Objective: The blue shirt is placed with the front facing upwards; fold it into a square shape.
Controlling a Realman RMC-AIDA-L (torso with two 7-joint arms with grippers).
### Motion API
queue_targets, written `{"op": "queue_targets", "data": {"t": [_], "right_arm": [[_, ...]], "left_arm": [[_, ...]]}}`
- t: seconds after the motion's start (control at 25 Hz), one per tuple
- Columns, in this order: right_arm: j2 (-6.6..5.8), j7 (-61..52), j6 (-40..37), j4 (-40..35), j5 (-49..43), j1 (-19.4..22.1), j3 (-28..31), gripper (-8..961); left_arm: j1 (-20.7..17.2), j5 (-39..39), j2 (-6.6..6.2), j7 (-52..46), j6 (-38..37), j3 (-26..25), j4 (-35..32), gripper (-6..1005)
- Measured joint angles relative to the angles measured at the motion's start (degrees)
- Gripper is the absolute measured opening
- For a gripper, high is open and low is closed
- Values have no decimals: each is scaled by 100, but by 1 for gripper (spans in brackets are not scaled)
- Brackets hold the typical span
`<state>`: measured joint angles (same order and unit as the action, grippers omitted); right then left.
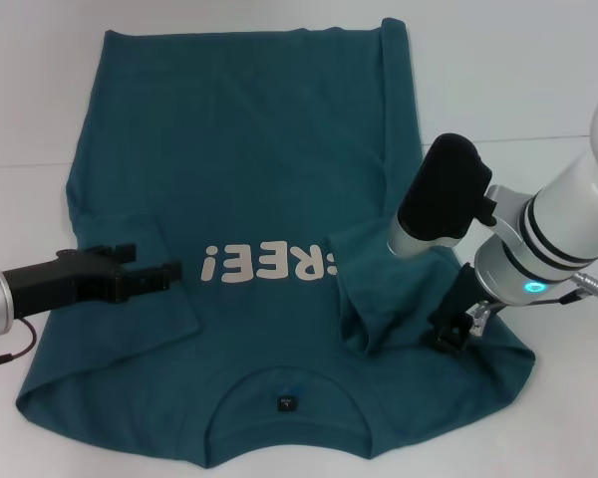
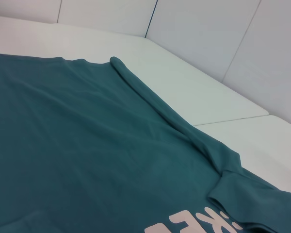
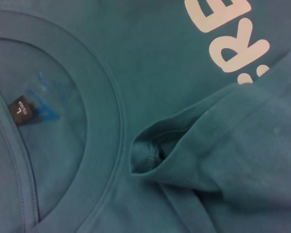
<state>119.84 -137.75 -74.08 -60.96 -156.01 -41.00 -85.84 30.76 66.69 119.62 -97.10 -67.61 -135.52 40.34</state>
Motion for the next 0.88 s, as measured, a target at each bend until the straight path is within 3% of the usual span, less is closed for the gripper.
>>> {"op": "queue_targets", "data": {"t": [0.16,0.28,0.48,0.88], "right_arm": [[-5,33,-46,-10,-34,3,-12,382],[-10,57,-60,-10,-43,7,-14,183],[-14,83,-79,-12,-47,24,-17,-1],[-21,452,-599,-594,-42,247,36,-1]], "left_arm": [[2,1,0,-1,2,0,0,888],[18,2,0,-2,13,2,-13,888],[42,-1,0,-2,20,8,-25,888],[53,-7,0,-11,5,9,-2,888]]}}
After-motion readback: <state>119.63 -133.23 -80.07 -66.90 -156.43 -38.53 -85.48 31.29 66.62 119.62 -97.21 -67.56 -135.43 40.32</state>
